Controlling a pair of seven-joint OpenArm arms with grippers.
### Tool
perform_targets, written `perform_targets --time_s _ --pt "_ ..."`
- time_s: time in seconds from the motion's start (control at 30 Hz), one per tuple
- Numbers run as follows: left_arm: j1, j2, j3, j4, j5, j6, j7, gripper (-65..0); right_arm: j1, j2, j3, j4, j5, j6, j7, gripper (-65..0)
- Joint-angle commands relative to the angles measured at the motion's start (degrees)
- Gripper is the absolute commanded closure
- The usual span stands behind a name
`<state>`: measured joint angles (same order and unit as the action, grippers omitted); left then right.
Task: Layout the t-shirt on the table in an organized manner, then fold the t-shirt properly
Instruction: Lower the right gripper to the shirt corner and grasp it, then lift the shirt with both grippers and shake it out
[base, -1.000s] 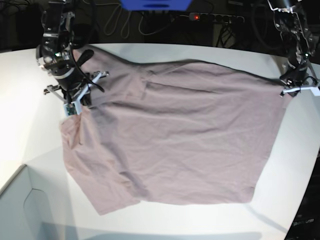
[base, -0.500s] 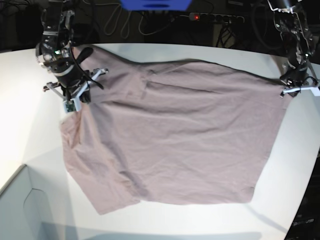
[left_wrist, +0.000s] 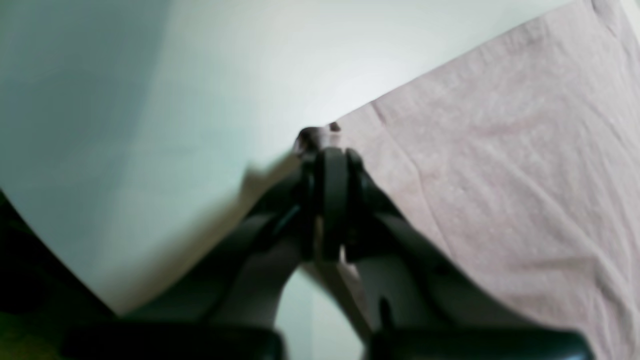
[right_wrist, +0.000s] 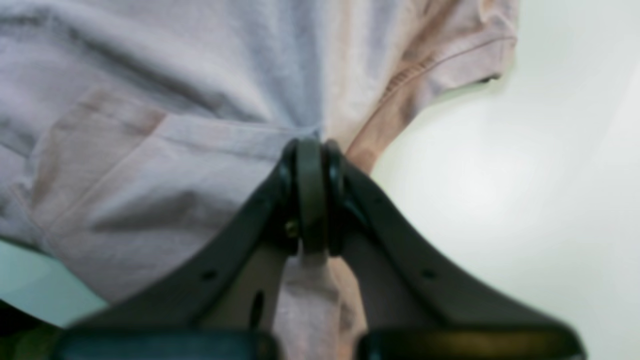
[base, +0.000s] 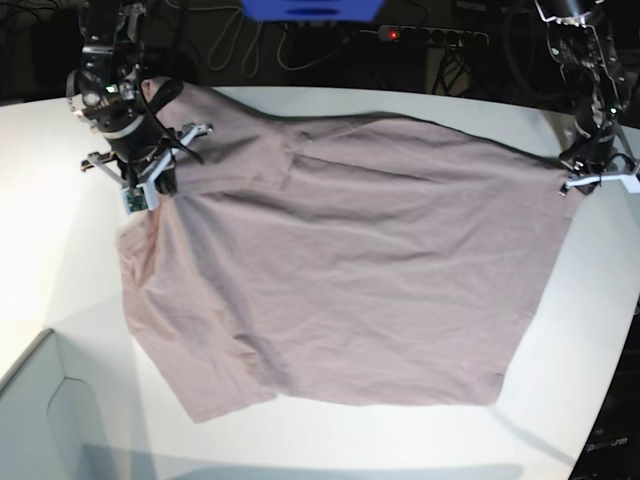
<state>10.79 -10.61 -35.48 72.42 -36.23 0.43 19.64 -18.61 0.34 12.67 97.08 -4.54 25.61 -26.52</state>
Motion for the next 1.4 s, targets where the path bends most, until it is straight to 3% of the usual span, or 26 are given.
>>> perform_targets --time_s 0.0,0.2,0.3,0.4,0.53,0.77,1.0,1.3,1.37 --pt "-0.3 -0.9 -0.3 1.0 0.0 -0.3 -1.0 0.0 0.1 0.4 -0.1 1.2 0.4 -0.1 1.2 -2.9" --pt "-0.3 -0.9 -0.3 1.0 0.0 -0.3 -1.0 0.0 0.1 0.2 0.0 1.1 0.4 -0.1 1.3 -18.5" --pt "-0.2 -0.9 -0.3 1.0 0.0 -0.3 -1.0 0.0 0.1 0.2 0.1 1.1 0.4 -0.1 1.4 -20.9" --pt "-0.2 -0.9 -0.3 1.0 0.0 -0.3 -1.0 0.0 0.3 0.1 0.3 1.1 0.4 -0.1 1.5 -16.1" --pt "-0.2 -0.9 -0.3 1.0 0.0 -0.3 -1.0 0.0 0.4 0.1 0.4 1.2 0.4 -0.1 1.5 0.0" --pt "-0.2 -0.9 -0.3 1.0 -0.1 -0.3 -1.0 0.0 -2.1 0.1 0.5 4.2 0.5 -0.1 1.7 0.0" --pt "1.9 1.1 -5.8 4.9 -0.1 -0.3 -1.0 0.0 -12.5 0.1 -0.1 15.2 2.5 0.4 1.7 0.0" --pt "6.0 1.5 -8.1 12.6 -0.1 -0.3 -1.0 0.0 -22.9 -1.3 -3.7 17.5 4.8 13.6 1.7 0.0" --pt "6.6 1.5 -8.2 13.2 -0.1 -0.3 -1.0 0.0 -23.4 -1.3 -5.1 17.3 4.8 14.4 1.7 0.0"
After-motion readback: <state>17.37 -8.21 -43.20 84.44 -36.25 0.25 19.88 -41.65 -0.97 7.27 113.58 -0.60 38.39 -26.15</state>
